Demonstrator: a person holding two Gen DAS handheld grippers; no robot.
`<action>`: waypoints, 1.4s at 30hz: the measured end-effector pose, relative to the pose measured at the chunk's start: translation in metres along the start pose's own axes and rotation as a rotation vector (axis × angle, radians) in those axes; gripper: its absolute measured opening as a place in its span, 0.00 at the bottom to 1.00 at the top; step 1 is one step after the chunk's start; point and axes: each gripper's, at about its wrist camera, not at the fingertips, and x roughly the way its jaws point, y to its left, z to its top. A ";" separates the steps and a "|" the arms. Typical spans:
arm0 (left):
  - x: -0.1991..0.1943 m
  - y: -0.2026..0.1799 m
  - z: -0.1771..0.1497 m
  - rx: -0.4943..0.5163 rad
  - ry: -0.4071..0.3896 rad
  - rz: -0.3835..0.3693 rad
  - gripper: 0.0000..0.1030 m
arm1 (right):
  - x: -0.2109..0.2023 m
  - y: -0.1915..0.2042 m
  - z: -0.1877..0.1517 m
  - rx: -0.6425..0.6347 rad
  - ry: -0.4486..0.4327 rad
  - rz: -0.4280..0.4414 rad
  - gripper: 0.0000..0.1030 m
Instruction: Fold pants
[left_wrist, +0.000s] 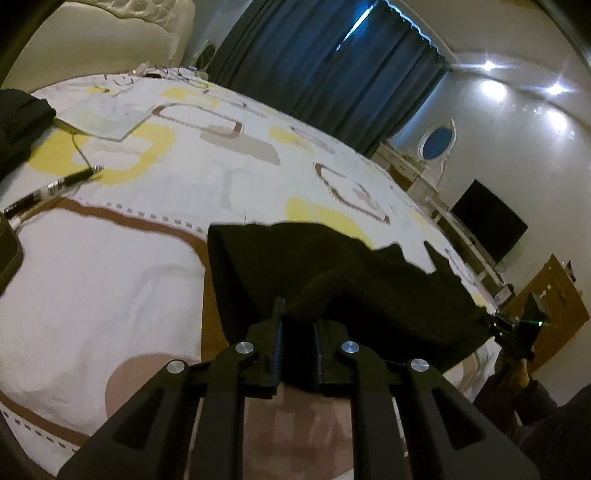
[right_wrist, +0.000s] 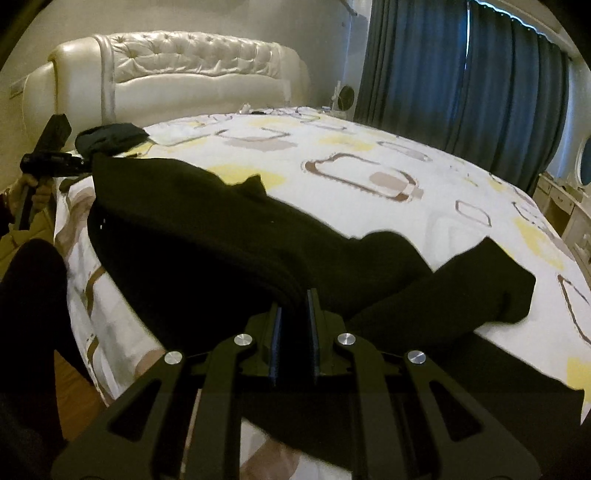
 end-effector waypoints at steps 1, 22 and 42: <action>0.003 0.001 -0.003 0.006 0.018 0.016 0.17 | 0.001 0.001 -0.003 0.000 0.009 -0.001 0.12; -0.002 -0.013 -0.002 0.040 -0.002 0.179 0.32 | -0.008 -0.003 -0.024 0.080 0.066 0.056 0.55; 0.107 -0.073 0.002 0.054 0.078 0.058 0.55 | 0.140 -0.287 0.108 0.606 0.413 -0.233 0.59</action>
